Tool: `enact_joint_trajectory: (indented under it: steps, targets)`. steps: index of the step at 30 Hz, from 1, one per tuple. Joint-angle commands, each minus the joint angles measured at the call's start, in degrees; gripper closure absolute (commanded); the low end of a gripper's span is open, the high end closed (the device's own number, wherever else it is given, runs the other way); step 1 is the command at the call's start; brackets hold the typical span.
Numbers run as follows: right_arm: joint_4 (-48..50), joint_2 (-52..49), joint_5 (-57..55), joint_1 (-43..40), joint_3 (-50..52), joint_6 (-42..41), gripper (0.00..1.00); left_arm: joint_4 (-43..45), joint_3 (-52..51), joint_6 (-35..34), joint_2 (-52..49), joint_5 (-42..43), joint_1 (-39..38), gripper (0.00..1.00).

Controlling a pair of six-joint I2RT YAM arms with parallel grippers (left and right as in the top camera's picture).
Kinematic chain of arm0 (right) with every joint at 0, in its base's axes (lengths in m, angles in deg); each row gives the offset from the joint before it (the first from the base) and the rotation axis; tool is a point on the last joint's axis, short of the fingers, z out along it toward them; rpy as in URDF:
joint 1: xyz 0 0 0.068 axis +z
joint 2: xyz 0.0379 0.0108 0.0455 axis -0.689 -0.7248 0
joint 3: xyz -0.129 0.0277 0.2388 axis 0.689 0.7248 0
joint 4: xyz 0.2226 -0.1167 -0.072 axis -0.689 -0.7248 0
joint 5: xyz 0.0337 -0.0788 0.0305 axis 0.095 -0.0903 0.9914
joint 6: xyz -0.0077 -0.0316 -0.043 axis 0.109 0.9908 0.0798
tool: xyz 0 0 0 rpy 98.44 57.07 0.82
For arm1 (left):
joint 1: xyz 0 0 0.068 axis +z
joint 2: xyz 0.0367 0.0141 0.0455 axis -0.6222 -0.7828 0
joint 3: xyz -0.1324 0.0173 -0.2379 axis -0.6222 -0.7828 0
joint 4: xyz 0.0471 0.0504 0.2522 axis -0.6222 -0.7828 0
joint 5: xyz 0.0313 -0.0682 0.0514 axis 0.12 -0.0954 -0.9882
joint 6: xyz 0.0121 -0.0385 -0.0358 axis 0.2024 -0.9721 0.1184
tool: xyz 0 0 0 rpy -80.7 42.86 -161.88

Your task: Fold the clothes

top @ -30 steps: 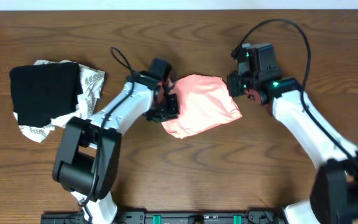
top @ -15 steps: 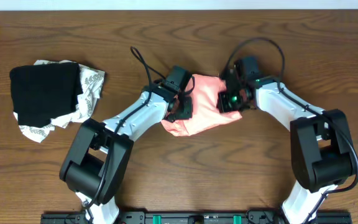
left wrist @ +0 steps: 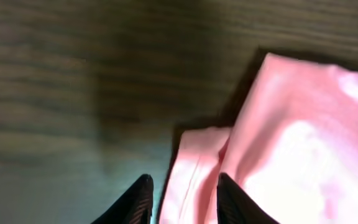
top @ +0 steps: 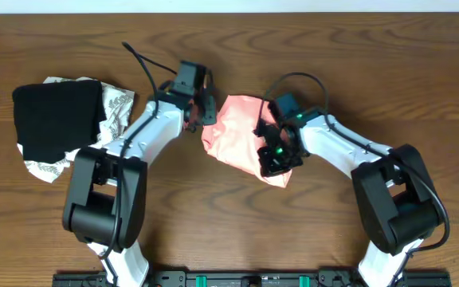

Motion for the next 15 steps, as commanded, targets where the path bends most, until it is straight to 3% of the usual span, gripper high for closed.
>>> enact_joint_trajectory:
  steps: [1,5,9,12,15]
  targets:
    - [1.86,4.44,-5.55,-0.87,-0.04,-2.01,0.99,-6.21,4.48,1.97,2.51,3.39,-0.07,0.66]
    - [6.23,9.42,-6.86,-4.24,-0.04,-1.75,0.99,-14.95,4.96,0.94,5.01,9.42,-0.70,0.66]
    - [13.07,13.25,-6.86,-9.01,-0.04,-2.73,0.95,-21.31,3.48,-4.09,4.59,9.64,-2.12,0.66]
    - [15.41,12.96,-6.88,-11.52,-0.04,-3.96,0.93,-19.21,0.42,-9.09,4.26,9.62,-3.04,0.66]
    - [17.00,10.84,-6.88,-13.42,-0.04,-3.96,0.91,-10.64,-4.33,-13.33,3.69,9.64,-4.37,0.66]
